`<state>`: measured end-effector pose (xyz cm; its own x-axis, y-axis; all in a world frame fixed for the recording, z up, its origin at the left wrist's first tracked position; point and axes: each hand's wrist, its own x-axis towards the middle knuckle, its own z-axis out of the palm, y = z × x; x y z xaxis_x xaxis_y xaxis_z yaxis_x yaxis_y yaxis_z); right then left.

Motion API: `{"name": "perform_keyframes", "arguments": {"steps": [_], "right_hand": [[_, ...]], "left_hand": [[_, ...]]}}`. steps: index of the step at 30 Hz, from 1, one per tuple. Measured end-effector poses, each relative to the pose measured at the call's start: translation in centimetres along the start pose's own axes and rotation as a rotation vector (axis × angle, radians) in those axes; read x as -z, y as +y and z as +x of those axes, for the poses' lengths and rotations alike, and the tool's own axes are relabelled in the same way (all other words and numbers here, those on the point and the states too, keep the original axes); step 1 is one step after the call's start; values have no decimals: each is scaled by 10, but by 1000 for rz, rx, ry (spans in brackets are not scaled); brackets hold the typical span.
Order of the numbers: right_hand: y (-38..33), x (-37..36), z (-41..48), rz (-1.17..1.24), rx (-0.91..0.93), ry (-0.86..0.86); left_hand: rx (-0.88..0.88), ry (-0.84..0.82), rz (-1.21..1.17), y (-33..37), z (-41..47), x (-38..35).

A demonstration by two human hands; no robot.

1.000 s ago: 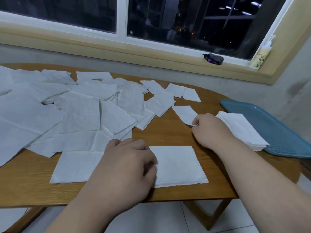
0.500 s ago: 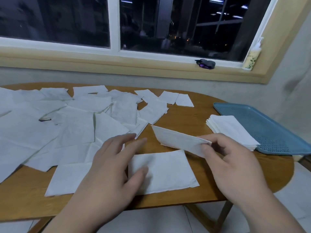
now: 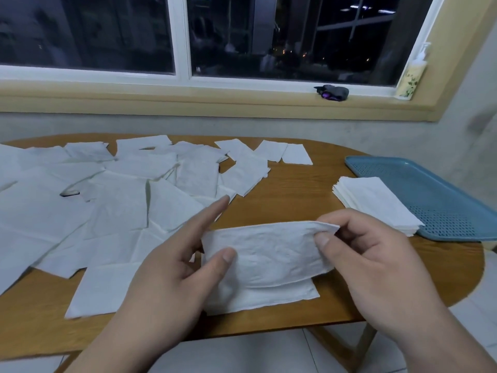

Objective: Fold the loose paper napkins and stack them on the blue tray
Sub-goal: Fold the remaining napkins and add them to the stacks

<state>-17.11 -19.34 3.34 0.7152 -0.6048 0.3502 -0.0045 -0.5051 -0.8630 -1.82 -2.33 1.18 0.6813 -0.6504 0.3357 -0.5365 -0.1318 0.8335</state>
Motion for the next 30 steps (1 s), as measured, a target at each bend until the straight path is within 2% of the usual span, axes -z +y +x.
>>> {"name": "perform_keyframes", "arguments": {"steps": [8,14,18,25,30], "right_hand": [[14,-21,4,84,-174,51],[11,-23,4,30,-110,47],[14,-24,6,-29,-145,29],[26,-28,8,-94,-214,28],[24,-22,7,-26,-226,63]], "left_hand": [[43,-10,19,-8,1,3],[71,14,59,-17,5,3],[107,6,72,-21,6,3],[107,-35,235,-23,8,0],[166,4,88,-17,8,1]]}}
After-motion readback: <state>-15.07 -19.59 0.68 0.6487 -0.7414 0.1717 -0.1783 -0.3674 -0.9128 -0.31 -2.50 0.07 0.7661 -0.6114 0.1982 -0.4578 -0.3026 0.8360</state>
